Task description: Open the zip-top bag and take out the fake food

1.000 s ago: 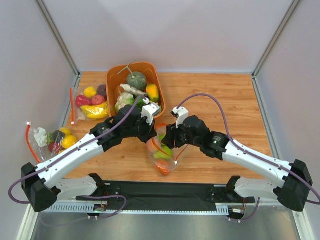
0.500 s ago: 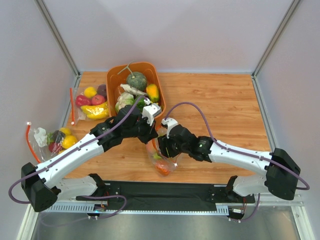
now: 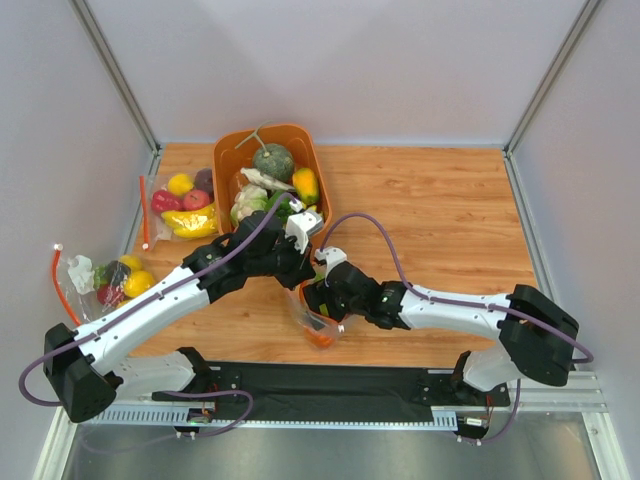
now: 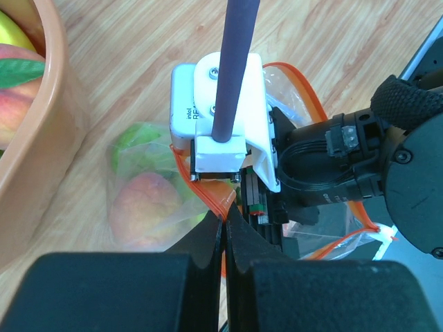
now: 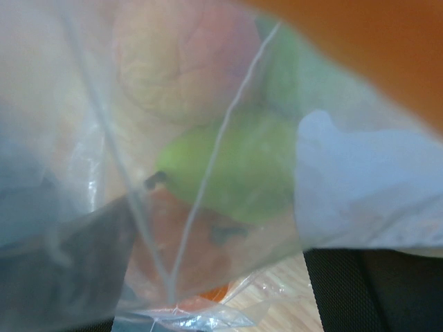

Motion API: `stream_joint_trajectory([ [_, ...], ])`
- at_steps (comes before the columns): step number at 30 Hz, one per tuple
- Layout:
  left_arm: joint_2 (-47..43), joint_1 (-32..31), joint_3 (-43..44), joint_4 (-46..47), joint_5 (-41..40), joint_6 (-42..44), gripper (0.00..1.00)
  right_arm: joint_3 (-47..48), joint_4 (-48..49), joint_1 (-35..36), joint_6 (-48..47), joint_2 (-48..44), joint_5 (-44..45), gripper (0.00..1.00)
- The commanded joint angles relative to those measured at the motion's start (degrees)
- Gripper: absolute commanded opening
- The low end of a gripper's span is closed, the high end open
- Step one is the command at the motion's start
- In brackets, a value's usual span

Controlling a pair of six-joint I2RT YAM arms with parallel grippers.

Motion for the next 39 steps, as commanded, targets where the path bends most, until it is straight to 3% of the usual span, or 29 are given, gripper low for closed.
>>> stream_joint_trajectory([
  [1,-0.3,0.1,0.3,2.6,1.9,-0.5,0.0,-2.1,6.4,0.8,0.1,1.2,3.5,0.93],
  [16,0.9,0.1,0.2,3.2,5.4,-1.0,0.0,-7.8,23.6,3.4,-0.4,7.0,14.8,0.92],
  [18,0.9,0.1,0.2,3.3,5.4,-1.0,0.0,-7.2,23.6,3.5,-0.1,8.5,15.1,0.89],
  [23,1.1,0.2,0.3,3.1,4.8,-0.9,0.0,-6.1,21.1,3.9,1.2,8.9,18.2,0.58],
  [25,0.9,0.1,0.4,2.7,4.1,-0.9,0.0,-6.1,19.5,3.9,1.1,8.1,19.9,0.52],
  [29,0.3,0.2,0.2,2.6,1.6,-1.0,0.0,-7.5,18.0,3.9,1.0,5.1,21.3,0.46],
  [39,1.5,0.1,0.9,0.4,-3.4,-0.9,0.0,-10.9,12.4,3.7,2.9,-8.2,20.1,0.46],
])
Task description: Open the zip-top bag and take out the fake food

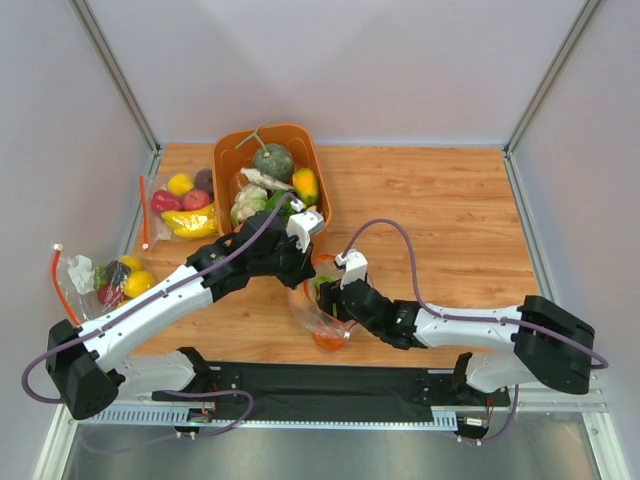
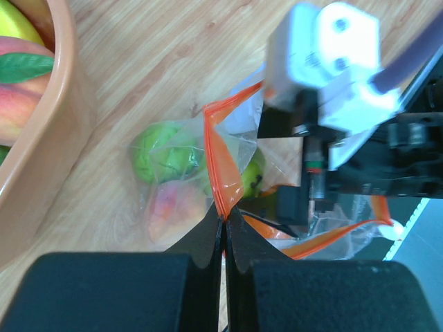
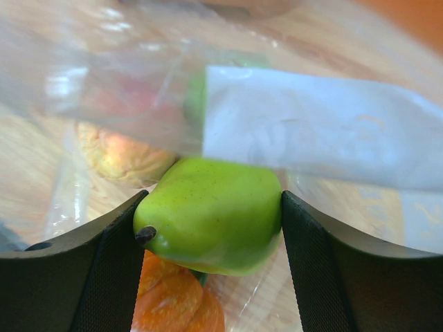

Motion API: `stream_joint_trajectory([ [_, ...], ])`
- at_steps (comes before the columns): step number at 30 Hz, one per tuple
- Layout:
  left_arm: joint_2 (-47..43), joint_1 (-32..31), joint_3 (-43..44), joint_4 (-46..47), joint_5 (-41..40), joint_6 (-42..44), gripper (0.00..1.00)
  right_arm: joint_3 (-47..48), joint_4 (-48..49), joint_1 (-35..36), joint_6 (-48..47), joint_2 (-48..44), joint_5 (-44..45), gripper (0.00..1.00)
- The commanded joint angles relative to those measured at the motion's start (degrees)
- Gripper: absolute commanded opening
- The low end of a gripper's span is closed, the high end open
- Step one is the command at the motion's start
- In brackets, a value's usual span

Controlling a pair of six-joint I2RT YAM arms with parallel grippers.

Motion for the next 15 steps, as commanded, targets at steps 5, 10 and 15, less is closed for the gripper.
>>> stream_joint_trajectory([
  [5,1.0,0.2,1.2,-0.1,-1.5,-0.3,0.0,-0.6,-3.8,-1.1,2.4,-8.9,1.1,0.45],
  [10,1.5,0.2,1.2,-0.2,-1.6,-0.3,0.0,-0.9,-3.5,-3.5,4.5,-13.5,-4.8,0.45],
  [15,2.3,0.1,1.6,-0.9,-1.8,-0.2,0.0,1.1,-5.6,-5.3,3.6,-17.6,-8.4,0.44],
])
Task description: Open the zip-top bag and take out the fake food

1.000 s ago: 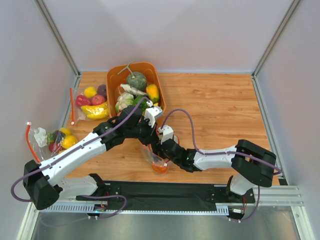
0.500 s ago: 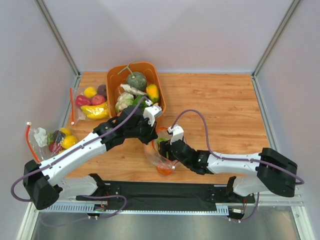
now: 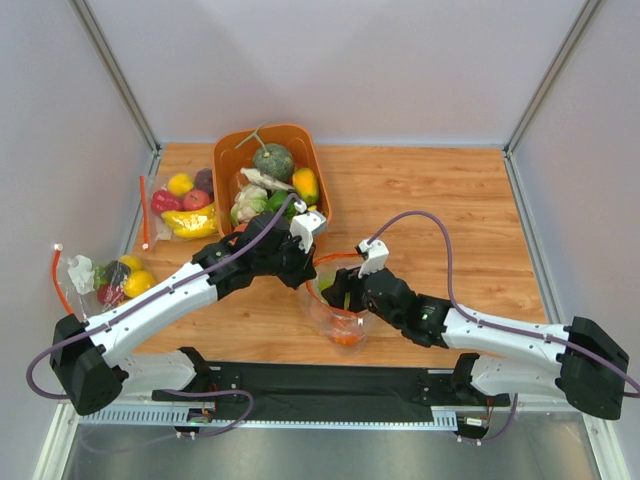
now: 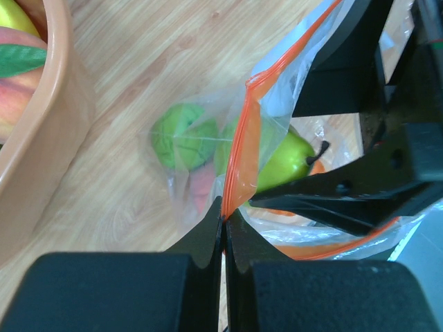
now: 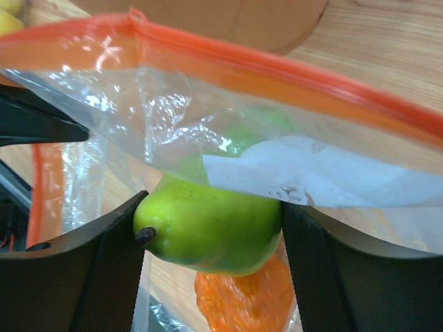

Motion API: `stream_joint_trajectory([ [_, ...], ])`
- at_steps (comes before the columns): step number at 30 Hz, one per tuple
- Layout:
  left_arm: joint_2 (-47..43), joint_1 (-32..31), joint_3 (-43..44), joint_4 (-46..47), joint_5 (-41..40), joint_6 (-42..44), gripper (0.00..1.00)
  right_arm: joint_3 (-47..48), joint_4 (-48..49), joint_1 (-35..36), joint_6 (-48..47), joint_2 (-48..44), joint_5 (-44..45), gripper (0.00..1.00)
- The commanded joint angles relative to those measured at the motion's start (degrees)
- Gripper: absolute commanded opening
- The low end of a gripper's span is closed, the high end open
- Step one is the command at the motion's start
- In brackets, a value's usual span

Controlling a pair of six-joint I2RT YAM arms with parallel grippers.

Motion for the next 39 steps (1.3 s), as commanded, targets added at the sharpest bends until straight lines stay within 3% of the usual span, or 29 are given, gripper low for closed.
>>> stream_joint_trajectory([
  [1,0.5,0.1,1.7,-0.9,-0.8,-0.2,0.0,2.3,-0.6,-1.2,0.6,-3.7,-3.8,0.44],
  [11,1.6,0.2,2.0,-1.4,-0.7,0.1,0.0,3.1,0.3,-6.8,2.9,-7.6,-15.6,0.43],
  [17,1.2,0.2,1.9,-0.6,0.3,0.0,0.0,2.5,1.7,-8.6,3.6,-10.6,-14.1,0.43],
  [22,-0.1,0.1,1.3,0.5,1.8,0.4,0.0,6.0,4.7,-8.6,1.4,-4.9,-15.6,0.41],
  [27,-1.5,0.2,1.0,1.3,2.3,1.0,0.0,12.7,2.4,-8.5,-3.8,2.1,-22.6,0.39],
  [32,-2.1,0.1,1.0,1.1,2.2,1.3,0.0,16.4,-2.0,-8.2,-9.1,2.7,-22.1,0.38],
  [39,-1.7,0.1,1.1,1.0,2.7,1.3,0.0,16.0,-1.8,-8.2,-6.6,-2.4,-20.3,0.38],
])
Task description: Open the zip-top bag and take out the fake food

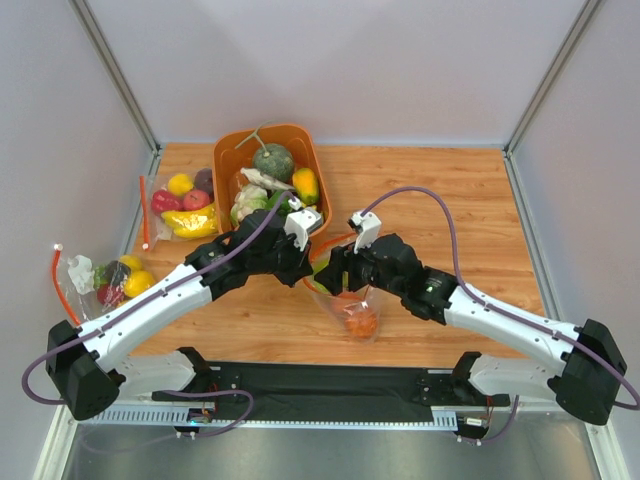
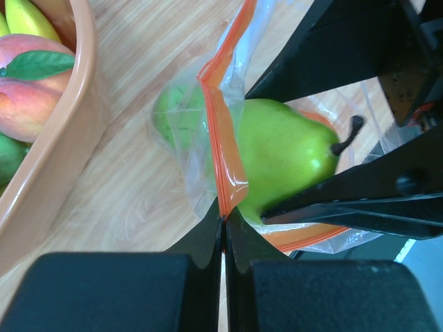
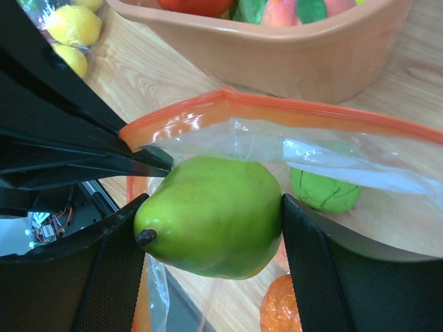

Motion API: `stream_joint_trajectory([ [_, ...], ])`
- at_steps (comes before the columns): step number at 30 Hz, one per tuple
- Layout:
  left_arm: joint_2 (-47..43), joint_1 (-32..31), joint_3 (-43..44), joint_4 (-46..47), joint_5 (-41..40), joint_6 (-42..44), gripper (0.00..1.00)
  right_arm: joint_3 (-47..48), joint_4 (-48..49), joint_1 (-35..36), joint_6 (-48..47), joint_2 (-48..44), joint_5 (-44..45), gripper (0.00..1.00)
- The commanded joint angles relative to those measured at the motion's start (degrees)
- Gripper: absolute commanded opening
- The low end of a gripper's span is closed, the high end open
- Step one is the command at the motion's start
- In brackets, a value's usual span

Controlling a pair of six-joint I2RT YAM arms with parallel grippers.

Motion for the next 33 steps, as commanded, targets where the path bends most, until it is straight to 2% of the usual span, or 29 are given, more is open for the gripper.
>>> stream_joint_trajectory([
  [1,0.0,-0.7,1.0,1.6,2.6,0.2,0.0,3.0,6.6,0.5,1.8,-4.4,-1.2,0.38],
  [20,0.6,-0.7,1.0,1.3,2.3,0.2,0.0,3.1,16.4,-0.1,6.9,-5.5,-16.6,0.37],
  [26,0.4,-0.6,1.0,1.2,1.3,0.2,0.0,3.8,15.5,-1.3,4.9,-7.3,-18.6,0.37],
  [33,0.4,-0.7,1.1,0.9,1.5,0.1,0.0,5.8,10.1,-7.4,1.8,-12.6,-19.5,0.36],
])
